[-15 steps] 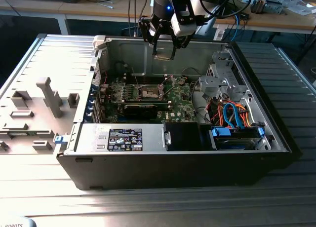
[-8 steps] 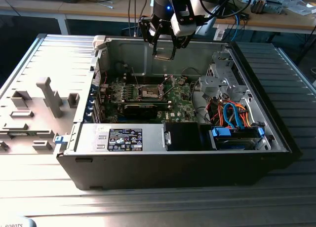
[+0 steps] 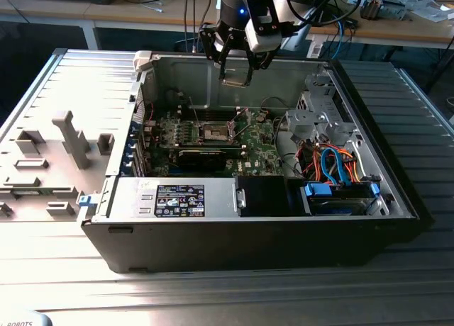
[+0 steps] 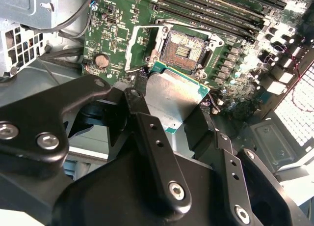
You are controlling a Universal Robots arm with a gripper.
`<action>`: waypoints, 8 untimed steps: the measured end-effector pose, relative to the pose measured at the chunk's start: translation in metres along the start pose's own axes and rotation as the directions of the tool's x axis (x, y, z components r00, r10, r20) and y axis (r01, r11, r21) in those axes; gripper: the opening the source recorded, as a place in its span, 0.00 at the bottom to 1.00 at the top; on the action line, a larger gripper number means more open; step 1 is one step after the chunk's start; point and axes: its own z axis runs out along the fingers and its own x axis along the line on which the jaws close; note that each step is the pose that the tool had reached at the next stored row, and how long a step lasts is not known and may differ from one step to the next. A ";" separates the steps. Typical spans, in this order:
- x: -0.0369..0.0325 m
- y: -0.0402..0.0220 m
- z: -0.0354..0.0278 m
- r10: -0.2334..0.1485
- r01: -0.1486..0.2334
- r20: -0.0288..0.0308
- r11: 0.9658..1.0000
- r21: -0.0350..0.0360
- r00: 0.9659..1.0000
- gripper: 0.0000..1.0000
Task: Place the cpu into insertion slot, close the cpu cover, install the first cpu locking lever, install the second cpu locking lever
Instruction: 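Place the cpu into insertion slot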
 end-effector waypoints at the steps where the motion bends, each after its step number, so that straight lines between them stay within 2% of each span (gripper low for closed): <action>1: 0.0000 0.0000 0.0000 0.000 0.000 0.000 1.000 0.000 1.000 0.55; 8: 0.0000 0.0000 0.0000 0.004 -0.004 0.000 1.000 0.000 1.000 0.55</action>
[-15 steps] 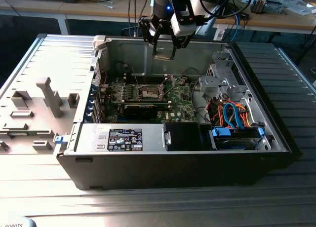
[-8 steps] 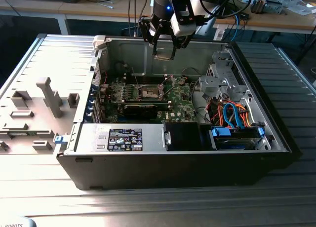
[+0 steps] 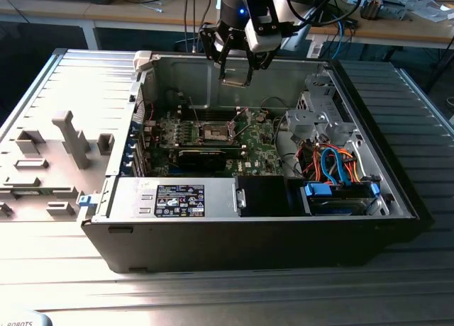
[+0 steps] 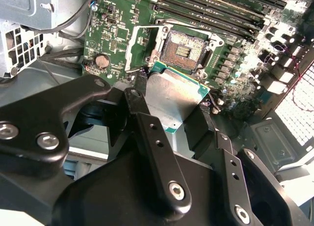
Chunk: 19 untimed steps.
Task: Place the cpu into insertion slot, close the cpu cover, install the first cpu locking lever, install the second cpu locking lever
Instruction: 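Place the cpu into insertion slot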
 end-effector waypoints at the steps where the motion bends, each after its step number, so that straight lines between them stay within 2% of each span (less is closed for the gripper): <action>1: 0.0000 0.0000 0.0000 0.001 -0.001 0.000 1.000 0.000 1.000 0.55; 19: 0.0000 0.0000 0.0000 0.013 -0.013 0.001 1.000 0.000 1.000 0.55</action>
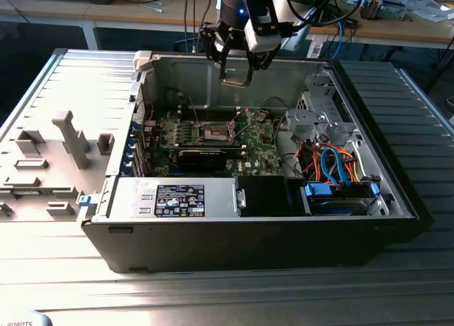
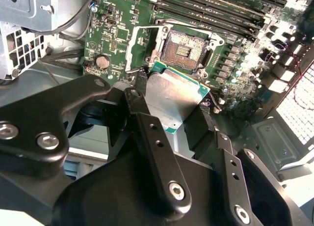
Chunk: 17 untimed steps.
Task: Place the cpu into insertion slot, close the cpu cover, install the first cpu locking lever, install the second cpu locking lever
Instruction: 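Place the cpu into insertion slot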
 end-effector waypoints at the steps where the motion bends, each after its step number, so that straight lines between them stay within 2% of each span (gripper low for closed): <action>1: 0.0000 0.0000 0.0000 0.001 -0.001 0.000 1.000 0.000 1.000 0.55; 17: 0.0000 0.0000 0.0000 0.012 -0.012 0.001 1.000 0.000 1.000 0.55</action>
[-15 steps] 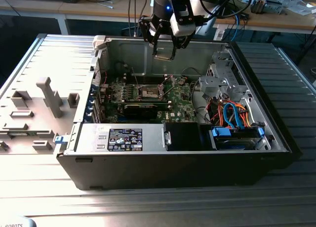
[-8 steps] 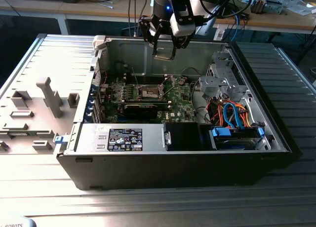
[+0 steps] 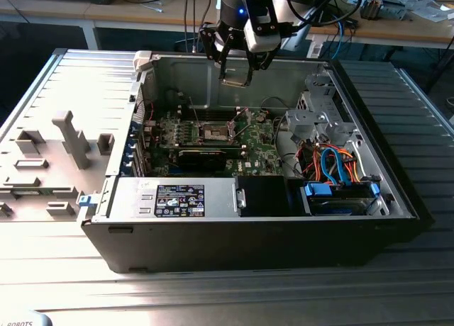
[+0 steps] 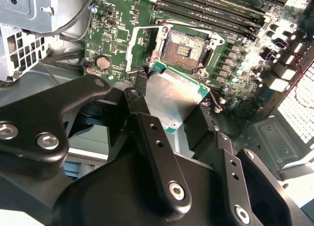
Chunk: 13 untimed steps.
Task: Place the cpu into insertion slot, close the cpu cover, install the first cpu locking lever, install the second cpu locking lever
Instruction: 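Place the cpu into insertion slot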
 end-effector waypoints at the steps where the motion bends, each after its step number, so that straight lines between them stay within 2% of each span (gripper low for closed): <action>1: 0.0000 0.0000 0.0000 0.001 -0.001 0.000 1.000 0.000 1.000 0.55; 13: 0.0000 0.0000 0.0000 0.010 -0.010 0.001 1.000 0.000 1.000 0.55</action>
